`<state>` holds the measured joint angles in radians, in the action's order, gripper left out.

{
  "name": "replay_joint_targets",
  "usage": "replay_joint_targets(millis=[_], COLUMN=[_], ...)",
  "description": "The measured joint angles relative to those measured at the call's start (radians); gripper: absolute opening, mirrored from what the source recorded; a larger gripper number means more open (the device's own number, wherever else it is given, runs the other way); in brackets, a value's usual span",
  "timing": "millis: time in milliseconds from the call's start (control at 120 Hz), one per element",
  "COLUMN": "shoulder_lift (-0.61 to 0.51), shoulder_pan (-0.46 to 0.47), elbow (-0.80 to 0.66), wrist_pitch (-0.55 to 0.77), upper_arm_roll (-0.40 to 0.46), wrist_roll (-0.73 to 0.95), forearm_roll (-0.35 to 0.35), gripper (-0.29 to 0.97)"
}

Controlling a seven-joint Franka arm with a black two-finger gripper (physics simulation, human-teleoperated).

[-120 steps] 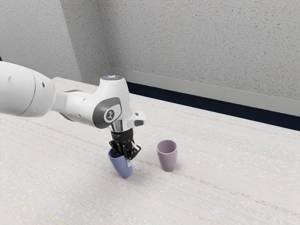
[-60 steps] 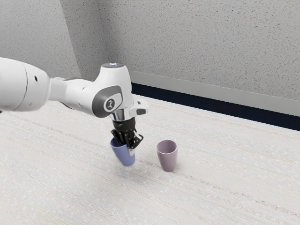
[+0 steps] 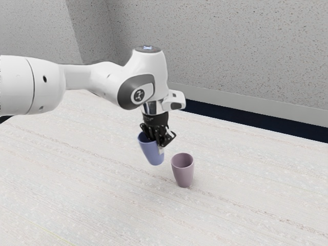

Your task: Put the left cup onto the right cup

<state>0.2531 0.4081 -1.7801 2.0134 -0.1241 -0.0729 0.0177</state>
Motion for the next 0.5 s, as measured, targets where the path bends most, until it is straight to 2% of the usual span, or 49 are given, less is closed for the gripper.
replay_joint_targets(millis=[500], shoulder_lift=[0.106], shoulder_pan=[0.014], elbow=[0.173], wrist_pitch=[-0.081], upper_arm_roll=[0.021], wrist_roll=[-0.023], forearm_roll=[-0.035], gripper=[-0.11])
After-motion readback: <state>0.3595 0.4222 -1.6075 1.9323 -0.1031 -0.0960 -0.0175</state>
